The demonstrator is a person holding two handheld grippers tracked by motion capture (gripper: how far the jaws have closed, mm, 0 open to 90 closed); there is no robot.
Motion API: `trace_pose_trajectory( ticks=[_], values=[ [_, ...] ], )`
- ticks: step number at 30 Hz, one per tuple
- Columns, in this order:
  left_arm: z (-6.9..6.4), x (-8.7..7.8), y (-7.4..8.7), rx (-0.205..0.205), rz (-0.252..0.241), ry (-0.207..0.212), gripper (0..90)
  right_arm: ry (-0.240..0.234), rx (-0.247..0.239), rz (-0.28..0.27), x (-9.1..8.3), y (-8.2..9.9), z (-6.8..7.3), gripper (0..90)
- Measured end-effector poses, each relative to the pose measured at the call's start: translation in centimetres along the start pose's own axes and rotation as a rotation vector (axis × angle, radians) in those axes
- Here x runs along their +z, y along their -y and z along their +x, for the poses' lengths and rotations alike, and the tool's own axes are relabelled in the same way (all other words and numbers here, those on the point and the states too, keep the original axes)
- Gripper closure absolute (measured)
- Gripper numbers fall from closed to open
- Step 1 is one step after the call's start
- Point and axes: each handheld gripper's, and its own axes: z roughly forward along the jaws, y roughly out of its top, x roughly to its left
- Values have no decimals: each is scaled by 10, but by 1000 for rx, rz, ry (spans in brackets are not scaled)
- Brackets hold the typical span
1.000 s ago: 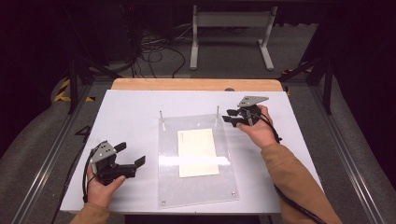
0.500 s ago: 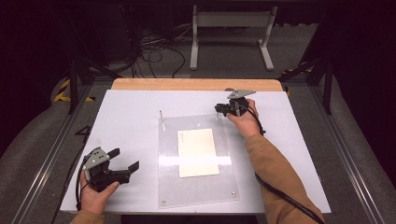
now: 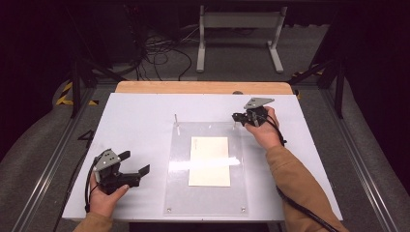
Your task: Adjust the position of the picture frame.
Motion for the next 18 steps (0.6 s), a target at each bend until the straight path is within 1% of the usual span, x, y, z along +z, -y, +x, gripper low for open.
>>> trace_pose_trajectory(
  ticks=[2, 5, 6, 7, 9, 10, 11, 12, 13, 14, 17, 18],
  values=[
    [-2, 4, -2, 10, 3, 7, 42, -6, 6, -9, -1, 5, -2, 849],
    [-4, 7, -4, 14, 6, 16, 42, -3, -6, -20, 2, 6, -1, 845],
    [-4, 7, -4, 17, 6, 15, 42, 1, -3, -28, 2, 7, -1, 830],
    [-4, 7, -4, 19, 7, 15, 42, 4, -2, -36, 1, 7, -1, 796],
    [-4, 7, -5, 26, 11, 20, 42, 9, 14, -55, -2, 9, -3, 755],
    [-5, 7, -5, 25, 19, 22, 42, -6, 33, -58, -4, 11, -4, 720],
    [-5, 7, -5, 23, 26, 22, 44, -17, 48, -61, -7, 13, -4, 703],
    [-6, 6, -6, 28, 37, 20, 46, -16, 57, -60, -9, 15, -3, 693],
    [-8, 6, -6, 31, 45, 17, 47, -17, 53, -64, -12, 17, -2, 676],
    [-9, 5, -7, 47, 60, 15, 48, -16, 47, -67, -14, 19, -1, 665],
    [-13, 2, -9, 66, 64, 32, 48, -13, 36, -90, -20, 26, 4, 599],
    [-14, 1, -10, 68, 71, 35, 48, -14, 37, -97, -21, 29, 6, 594]
  ],
)
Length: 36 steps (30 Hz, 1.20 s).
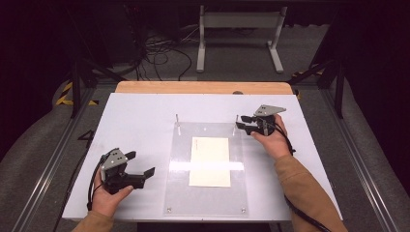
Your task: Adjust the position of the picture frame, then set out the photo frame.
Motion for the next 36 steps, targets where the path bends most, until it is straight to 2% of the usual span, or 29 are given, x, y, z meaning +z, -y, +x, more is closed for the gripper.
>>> trace_pose_trajectory(
  ticks=[3, 6, 8, 10, 11, 14, 16, 18, 21, 26, 28, 29, 30, 36],
  values=[
    [-5, -3, -1, 24, 28, 2, 48, 12, 9, -8, -3, 5, 4, 566],
    [-8, -4, 0, 24, 42, 1, 48, 49, 8, -7, -2, 7, 7, 590],
    [-11, -5, 0, 36, 48, 4, 48, 59, 6, -28, 1, 6, 7, 589],
    [-13, -5, 0, 37, 42, 5, 48, 44, 0, -54, 7, 6, 6, 576],
    [-13, -5, 0, 47, 42, 7, 48, 48, -21, -59, 11, 6, 5, 575],
    [-17, -5, -2, 68, 34, 12, 49, 59, -33, -84, 17, 8, 4, 596],
    [-18, -5, 0, 68, 35, 10, 50, 99, -1, -60, 18, 11, 3, 566],
    [-18, -5, 2, 62, 42, 12, 49, 119, 21, -51, 19, 12, 1, 611],
    [-15, -5, 3, 45, 39, 11, 50, 111, 34, -53, 20, 11, 1, 706],
    [-15, -3, 4, 51, 42, 19, 50, 101, 45, -79, 22, 4, 2, 714],
    [-16, -2, 3, 56, 42, 19, 50, 104, 45, -73, 24, 1, 2, 773],
    [-16, -1, 3, 55, 41, 20, 50, 98, 54, -65, 24, 1, 2, 835],
    [-16, -1, 3, 56, 44, 27, 50, 94, 65, -62, 25, 1, 1, 847],
    [-17, 0, 6, 53, 47, 26, 50, 99, 147, -69, 27, 1, 0, 855]
  ],
)
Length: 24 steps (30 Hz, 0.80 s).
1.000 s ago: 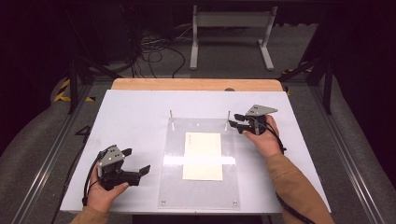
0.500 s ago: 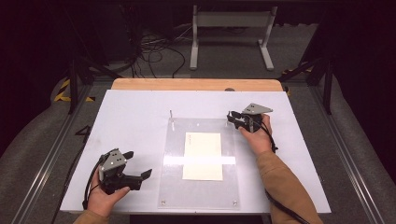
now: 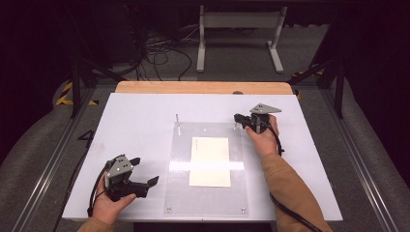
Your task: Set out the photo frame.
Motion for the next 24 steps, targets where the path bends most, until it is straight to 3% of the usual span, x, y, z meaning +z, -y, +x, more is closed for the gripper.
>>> trace_pose_trajectory(
  ticks=[8, 17, 24],
  values=[
    [-2, -1, 2, 3, 12, -2, 50, -13, 95, 36, 3, -4, -5, 854],
    [-2, 0, 1, 8, 8, -4, 49, -15, 163, 39, 9, -6, -10, 854],
    [-3, 0, 1, 38, 9, -6, 50, -30, 230, 50, 13, -8, -15, 854]
  ],
)
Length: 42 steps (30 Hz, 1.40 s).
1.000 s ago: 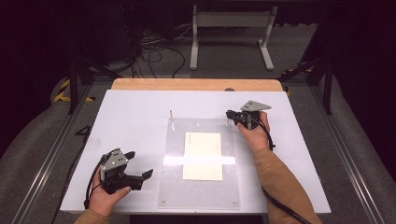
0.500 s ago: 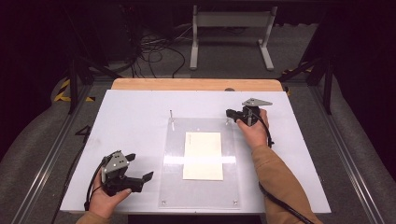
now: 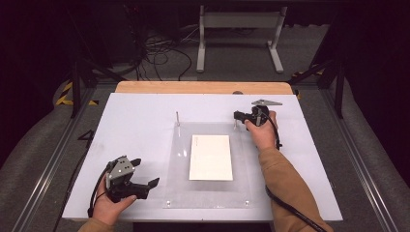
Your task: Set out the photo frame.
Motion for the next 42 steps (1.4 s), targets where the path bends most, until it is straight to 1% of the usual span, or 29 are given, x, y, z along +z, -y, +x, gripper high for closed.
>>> trace_pose_trajectory(
  ticks=[1, 2, 3, 4, 6, 8, 9, 11, 14, 15, 16, 18, 21, 24, 27, 29, 32, 34, 36, 37, 38, 39, 41, 42],
  values=[
    [0, 0, 0, -4, -2, 0, 50, -3, 11, 1, 1, -1, -1, 854],
    [0, -1, 0, 3, -3, -4, 50, -7, 26, 4, 2, -1, -2, 854],
    [0, -1, 0, 11, -5, 2, 49, -8, 41, 8, 3, -3, -3, 855],
    [0, -2, 1, 8, -9, 4, 48, -7, 48, 10, 4, -3, -4, 855],
    [1, -4, 1, 21, -19, 3, 45, -6, 66, 17, 5, -5, -5, 856],
    [0, -6, 2, 15, -32, 3, 43, -13, 79, 16, 7, -6, -7, 857],
    [0, -6, 2, 22, -36, 4, 42, -17, 87, 14, 7, -5, -8, 857],
    [-1, -7, 2, 41, -41, 1, 40, -19, 91, 16, 8, -6, -8, 857],
    [-7, -5, 0, 93, -58, 3, 35, -18, 95, 20, 8, -6, -8, 857],
    [-10, -5, -1, 104, -63, 5, 34, -19, 95, 23, 8, -7, -8, 857],
    [-12, -4, -2, 120, -74, 18, 34, -18, 95, 24, 8, -7, -8, 857],
    [-16, -4, -4, 134, -106, 50, 34, -12, 97, 25, 8, -7, -8, 857],
    [-22, -3, -7, 164, -134, 46, 34, -9, 103, 26, 8, -7, -8, 857],
    [-25, 1, -10, 188, -153, 41, 34, -9, 110, 24, 9, -7, -8, 857],
    [-27, 8, -15, 221, -167, 32, 34, -2, 111, 23, 9, -7, -7, 856],
    [-29, 13, -19, 236, -186, 21, 34, 0, 118, 23, 9, -7, -7, 856],
    [-31, 21, -27, 275, -213, 10, 35, 0, 122, 26, 9, -8, -7, 856],
    [-29, 28, -30, 285, -227, 15, 45, 1, 126, 28, 9, -8, -7, 855],
    [-26, 35, -30, 296, -241, 4, 63, 4, 129, 26, 9, -8, -7, 854],
    [-24, 38, -30, 296, -249, 10, 63, 4, 129, 26, 9, -8, -7, 854],
    [-23, 40, -31, 292, -269, 20, 70, 4, 132, 26, 9, -7, -7, 854],
    [-22, 40, -32, 305, -282, 16, 94, 6, 126, 26, 9, -8, -6, 854],
    [-22, 40, -33, 320, -294, 13, 105, 9, 128, 28, 9, -8, -6, 854],
    [-23, 41, -34, 321, -304, 19, 119, 10, 129, 26, 9, -8, -6, 854]
  ],
)
